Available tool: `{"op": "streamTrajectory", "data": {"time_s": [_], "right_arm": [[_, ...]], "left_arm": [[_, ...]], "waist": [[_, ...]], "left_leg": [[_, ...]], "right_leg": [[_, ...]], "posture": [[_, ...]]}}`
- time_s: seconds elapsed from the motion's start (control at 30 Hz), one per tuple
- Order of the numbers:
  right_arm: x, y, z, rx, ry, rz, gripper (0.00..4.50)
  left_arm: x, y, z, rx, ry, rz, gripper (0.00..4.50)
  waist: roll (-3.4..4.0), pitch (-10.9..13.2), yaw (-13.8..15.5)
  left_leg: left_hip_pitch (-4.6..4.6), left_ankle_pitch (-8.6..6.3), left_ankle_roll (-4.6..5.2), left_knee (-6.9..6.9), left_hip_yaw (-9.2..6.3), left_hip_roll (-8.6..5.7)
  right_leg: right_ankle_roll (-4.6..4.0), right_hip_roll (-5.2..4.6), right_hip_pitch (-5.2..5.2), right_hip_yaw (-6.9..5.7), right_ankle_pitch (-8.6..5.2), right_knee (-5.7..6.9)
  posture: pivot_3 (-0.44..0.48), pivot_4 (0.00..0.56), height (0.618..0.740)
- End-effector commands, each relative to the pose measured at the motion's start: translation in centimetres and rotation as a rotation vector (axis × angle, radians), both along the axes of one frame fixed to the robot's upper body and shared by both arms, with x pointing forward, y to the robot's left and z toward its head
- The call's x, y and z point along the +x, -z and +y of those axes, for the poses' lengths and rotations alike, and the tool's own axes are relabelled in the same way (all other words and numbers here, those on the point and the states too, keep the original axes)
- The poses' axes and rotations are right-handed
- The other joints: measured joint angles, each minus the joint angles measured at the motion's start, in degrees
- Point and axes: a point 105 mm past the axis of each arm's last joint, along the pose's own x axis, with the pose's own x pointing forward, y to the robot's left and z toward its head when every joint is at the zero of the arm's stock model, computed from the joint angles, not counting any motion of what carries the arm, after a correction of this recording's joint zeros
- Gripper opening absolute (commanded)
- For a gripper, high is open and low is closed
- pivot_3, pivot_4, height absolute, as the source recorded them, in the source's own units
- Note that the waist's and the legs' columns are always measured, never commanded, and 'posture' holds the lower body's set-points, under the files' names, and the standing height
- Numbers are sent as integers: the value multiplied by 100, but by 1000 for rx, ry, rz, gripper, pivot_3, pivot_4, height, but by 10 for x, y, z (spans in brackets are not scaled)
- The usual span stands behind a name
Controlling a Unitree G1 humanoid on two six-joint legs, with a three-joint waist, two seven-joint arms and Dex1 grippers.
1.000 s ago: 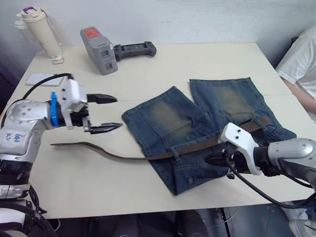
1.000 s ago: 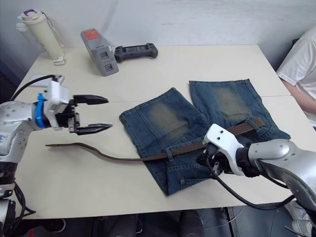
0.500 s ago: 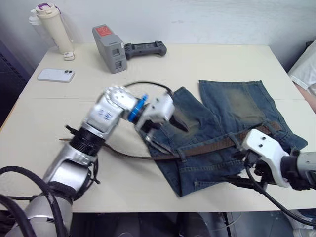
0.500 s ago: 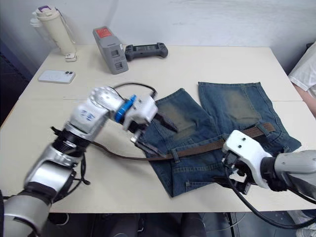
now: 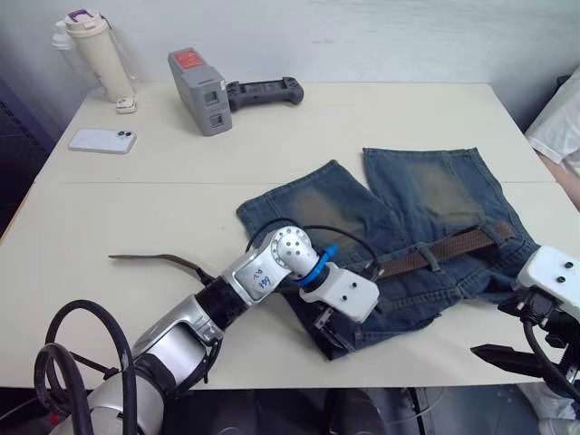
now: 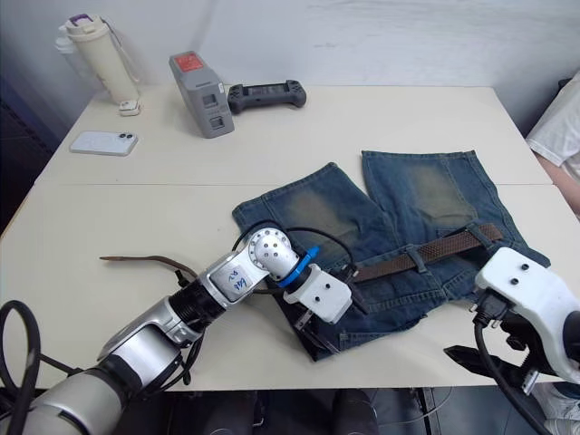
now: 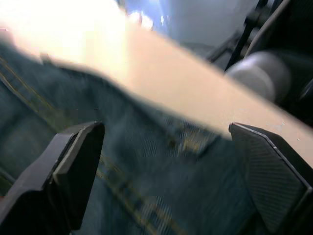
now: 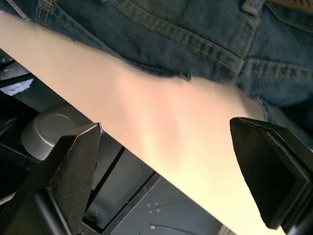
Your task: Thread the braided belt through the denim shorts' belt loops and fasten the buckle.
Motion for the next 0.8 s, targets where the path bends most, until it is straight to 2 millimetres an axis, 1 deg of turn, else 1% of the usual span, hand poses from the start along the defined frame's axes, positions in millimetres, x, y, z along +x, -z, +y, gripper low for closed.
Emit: {"op": "streamTrajectory", "data": {"time_s": [0.03, 0.1, 0.2, 0.27, 0.37, 0.4, 0.43, 0.47, 0.5, 0.57, 0.67, 0.77, 0.8], "right_arm": [[-1, -9, 1, -48, -15, -46, 4469], [2, -10, 1, -58, -16, -59, 4469], [7, -11, 5, -52, -38, -69, 4500], [9, -10, 6, -45, -48, -70, 4500], [12, -8, 6, -45, -46, -70, 4500], [13, -7, 6, -44, -48, -74, 4500], [14, -7, 6, -43, -49, -78, 4500], [15, -6, 6, -41, -53, -84, 4500], [16, -4, 6, -36, -57, -88, 4500], [18, -1, 6, -32, -67, -91, 4500], [20, 2, 6, -25, -79, -94, 4500], [22, 6, 5, -17, -89, -96, 4500], [23, 7, 4, -17, -92, -95, 4500]], "left_arm": [[1, 12, 3, 38, -5, -56, 4500], [6, 18, 5, 61, -38, -74, 4500], [8, 23, 13, 86, -63, -76, 3711], [11, 23, 19, 101, -75, -76, 2825], [17, 22, 29, 116, -114, -73, 1622], [33, 21, 39, 125, -180, -93, 1256], [44, 20, 46, 131, -226, -109, 814], [59, 21, 61, 158, -281, -139, 195], [71, 19, 75, 169, -338, -143, 49], [88, 14, 101, 190, -419, -168, 49], [97, 10, 123, 196, -473, -161, 49], [100, 6, 149, 201, -527, -140, 49], [102, 6, 160, 211, -553, -134, 49]], "waist": [[0, 0, 9], [1, -1, 11], [8, -5, 6], [8, -5, 5], [8, -5, 5], [8, -5, -1], [8, -5, -11], [8, -5, -19], [7, -5, -32], [5, -6, -78], [6, -8, -179], [11, -11, -177], [11, -11, -176]], "left_leg": [[0, 0, 0, 1, 0, 0], [0, 0, 0, 4, -2, 0], [1, 0, 0, 8, -4, 0], [3, 0, 0, 10, -5, 0], [1, 0, 0, 21, -7, 0], [1, -1, 1, 22, -7, 0], [1, -1, 2, 24, -7, 0], [2, -1, 2, 27, -8, 1], [3, -1, 2, 28, -9, 2], [6, -1, 1, 37, -8, 5], [12, 0, 1, 38, -8, 8], [11, 0, 0, 33, -7, 9], [9, 1, -1, 32, -8, 9]], "right_leg": [[0, 0, 2, 0, 0, 0], [0, 0, 4, 0, 0, -1], [-1, 0, 8, -1, 2, -1], [-3, -1, 11, -1, 4, -3], [-4, -1, 14, -2, 10, -3], [-4, -1, 15, -2, 11, -3], [-4, -1, 15, -2, 11, -3], [-4, 0, 15, -2, 12, 0], [-5, 0, 15, -2, 12, 3], [-6, 1, 14, 0, 13, 16], [-6, 1, 14, 1, 13, 29], [-7, 2, 9, 1, 12, 30], [-7, 3, 7, 1, 12, 30]], "posture": [[0, 150, 740], [0, 150, 740], [0, 150, 740], [0, 150, 740], [0, 150, 740], [0, 150, 740], [0, 150, 740], [0, 150, 740], [0, 150, 740], [0, 150, 740], [0, 150, 740], [0, 150, 740], [0, 150, 740]]}}
